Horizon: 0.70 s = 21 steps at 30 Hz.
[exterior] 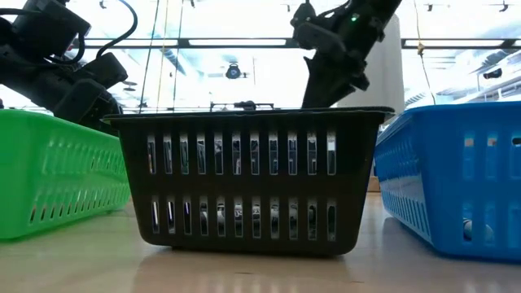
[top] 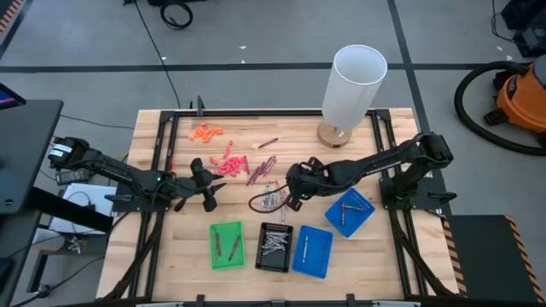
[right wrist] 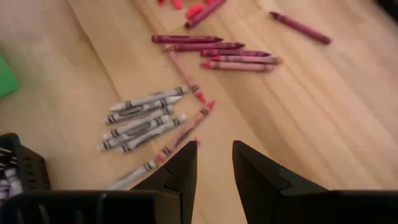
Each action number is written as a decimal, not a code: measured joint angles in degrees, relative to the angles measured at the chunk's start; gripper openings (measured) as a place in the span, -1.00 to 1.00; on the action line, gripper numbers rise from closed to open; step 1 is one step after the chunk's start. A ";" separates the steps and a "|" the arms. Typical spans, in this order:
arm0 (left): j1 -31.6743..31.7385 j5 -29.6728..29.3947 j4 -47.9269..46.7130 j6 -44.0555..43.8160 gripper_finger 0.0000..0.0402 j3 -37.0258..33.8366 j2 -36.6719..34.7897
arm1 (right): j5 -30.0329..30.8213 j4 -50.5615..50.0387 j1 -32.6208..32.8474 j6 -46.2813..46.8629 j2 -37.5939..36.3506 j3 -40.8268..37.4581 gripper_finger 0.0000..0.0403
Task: Sort crayons
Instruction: Put the pink crayon into the right blue basket
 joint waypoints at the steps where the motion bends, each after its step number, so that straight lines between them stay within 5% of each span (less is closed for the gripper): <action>1: 0.00 -0.01 0.00 0.00 -0.32 0.00 -0.01 | -0.25 0.76 -0.08 0.60 1.01 0.00 -0.44; 14: 0.00 -0.02 -0.17 0.11 -0.32 0.00 0.00 | 0.60 8.42 -1.58 4.39 13.35 1.08 -0.41; 21: -0.02 -0.02 0.52 0.59 -0.32 -0.02 -0.01 | -1.52 21.65 -3.57 -12.63 16.68 1.09 -0.41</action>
